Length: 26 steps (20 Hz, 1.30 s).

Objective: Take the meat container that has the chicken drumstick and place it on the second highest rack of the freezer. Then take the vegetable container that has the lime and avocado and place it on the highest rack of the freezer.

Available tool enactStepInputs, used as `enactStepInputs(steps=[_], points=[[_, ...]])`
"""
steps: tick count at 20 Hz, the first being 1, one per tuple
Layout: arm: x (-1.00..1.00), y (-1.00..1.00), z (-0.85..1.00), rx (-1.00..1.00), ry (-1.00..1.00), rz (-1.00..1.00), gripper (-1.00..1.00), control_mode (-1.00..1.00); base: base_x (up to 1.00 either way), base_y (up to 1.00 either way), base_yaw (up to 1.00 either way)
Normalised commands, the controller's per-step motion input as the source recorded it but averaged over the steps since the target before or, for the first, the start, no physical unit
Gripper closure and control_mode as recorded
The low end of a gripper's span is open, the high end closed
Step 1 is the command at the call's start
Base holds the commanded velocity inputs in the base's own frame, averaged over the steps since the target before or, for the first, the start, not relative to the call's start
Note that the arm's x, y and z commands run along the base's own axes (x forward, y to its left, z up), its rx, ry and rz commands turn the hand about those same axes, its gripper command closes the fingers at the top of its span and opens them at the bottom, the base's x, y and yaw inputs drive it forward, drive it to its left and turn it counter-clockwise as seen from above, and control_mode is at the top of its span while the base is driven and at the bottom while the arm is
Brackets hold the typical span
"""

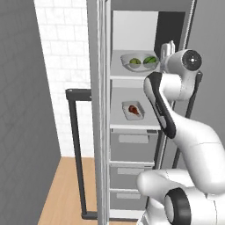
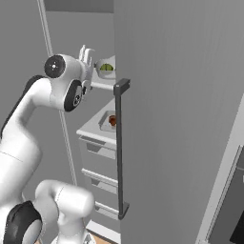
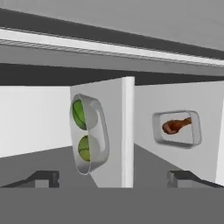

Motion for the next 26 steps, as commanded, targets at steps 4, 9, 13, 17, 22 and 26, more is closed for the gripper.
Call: enactStepInputs(steps=[4,9,13,17,22,26], points=[[-1.00,0.00,0.54,0.00,0.00,0.00,-1.00,-1.00,0.00,0.00,0.00],[-0.99,0.00,0.31,0.00,0.00,0.00,-1.00,-1.00,0.00,0.00,0.00],[-1.00,0.00,-0.16,0.00,-0.01,0.00,-1.00,-1.00,0.00,0.00,0.00],[-1.00,0.00,-0.49,0.00,-0.01,0.00,-1.00,-1.00,0.00,0.00,0.00],[-0.92,0.03,-0.64,-0.05,0.00,0.00,-1.00,-1.00,0.00,0.00,0.00],[-0.63,0.04,-0.58,-0.08,0.00,0.00,-1.00,-1.00,0.00,0.00,0.00]])
